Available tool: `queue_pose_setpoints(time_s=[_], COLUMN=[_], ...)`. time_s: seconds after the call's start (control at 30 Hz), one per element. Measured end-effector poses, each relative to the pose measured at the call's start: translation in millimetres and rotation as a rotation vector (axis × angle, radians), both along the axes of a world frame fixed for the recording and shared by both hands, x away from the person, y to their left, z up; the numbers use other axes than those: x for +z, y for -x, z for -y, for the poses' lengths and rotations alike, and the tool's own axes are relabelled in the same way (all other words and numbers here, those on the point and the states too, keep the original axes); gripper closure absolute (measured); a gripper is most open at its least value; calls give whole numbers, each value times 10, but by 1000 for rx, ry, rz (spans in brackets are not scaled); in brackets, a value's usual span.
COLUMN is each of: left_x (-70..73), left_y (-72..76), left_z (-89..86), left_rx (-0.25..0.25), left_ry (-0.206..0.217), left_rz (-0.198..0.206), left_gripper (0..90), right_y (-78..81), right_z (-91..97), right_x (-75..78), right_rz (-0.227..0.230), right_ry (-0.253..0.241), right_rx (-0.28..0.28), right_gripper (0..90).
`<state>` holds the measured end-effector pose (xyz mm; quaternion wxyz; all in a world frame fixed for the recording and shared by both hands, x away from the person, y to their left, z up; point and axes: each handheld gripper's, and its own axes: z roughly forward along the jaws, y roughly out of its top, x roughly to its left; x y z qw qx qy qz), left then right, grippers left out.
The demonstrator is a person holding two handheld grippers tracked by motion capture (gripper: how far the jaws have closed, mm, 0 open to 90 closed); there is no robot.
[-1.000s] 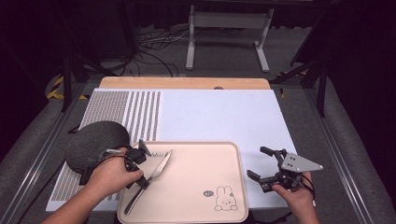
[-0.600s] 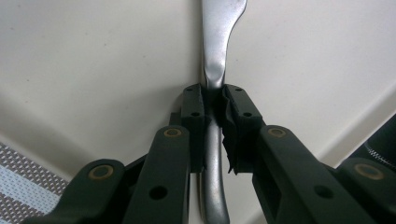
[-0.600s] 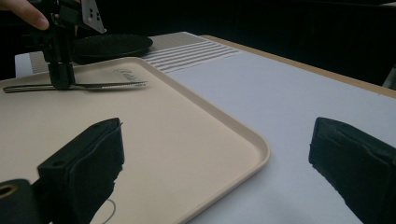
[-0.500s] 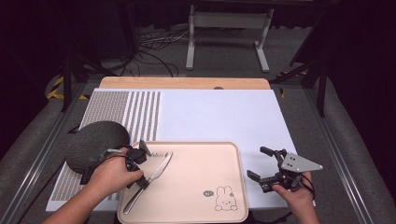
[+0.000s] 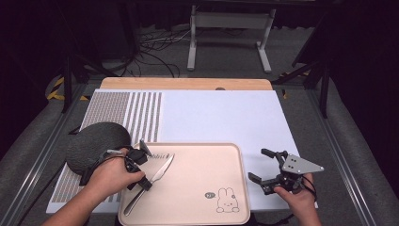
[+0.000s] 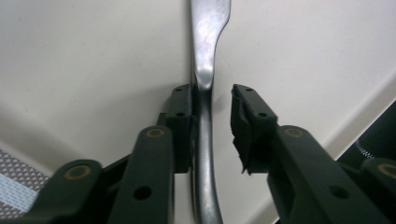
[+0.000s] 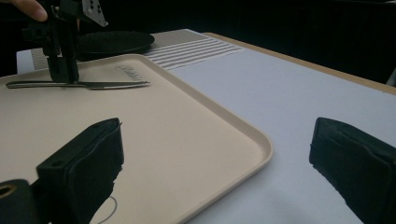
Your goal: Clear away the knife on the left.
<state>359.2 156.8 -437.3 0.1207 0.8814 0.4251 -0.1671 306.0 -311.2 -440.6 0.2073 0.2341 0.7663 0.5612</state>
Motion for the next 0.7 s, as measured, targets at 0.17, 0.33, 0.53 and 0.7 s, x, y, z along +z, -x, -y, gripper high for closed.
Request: queue_pose_setpoints(time_s=[0.17, 0.33, 0.53, 0.7], left_x=[74, 85, 53, 85], left_y=[41, 77, 101, 132], left_z=[18, 59, 86, 115], left_rx=[-32, -109, -283, -354], left_ry=[82, 117, 117, 177], left_rz=[115, 246, 386, 405], left_gripper=[403, 210, 301, 622], right_y=[0, 2, 2, 0], right_z=[1, -3, -1, -6], right_x=[-3, -4, -6, -10], right_rz=[0, 0, 0, 0], right_ry=[-1, -2, 1, 5], right_rx=[0, 3, 3, 5], right_gripper=[39, 39, 39, 41])
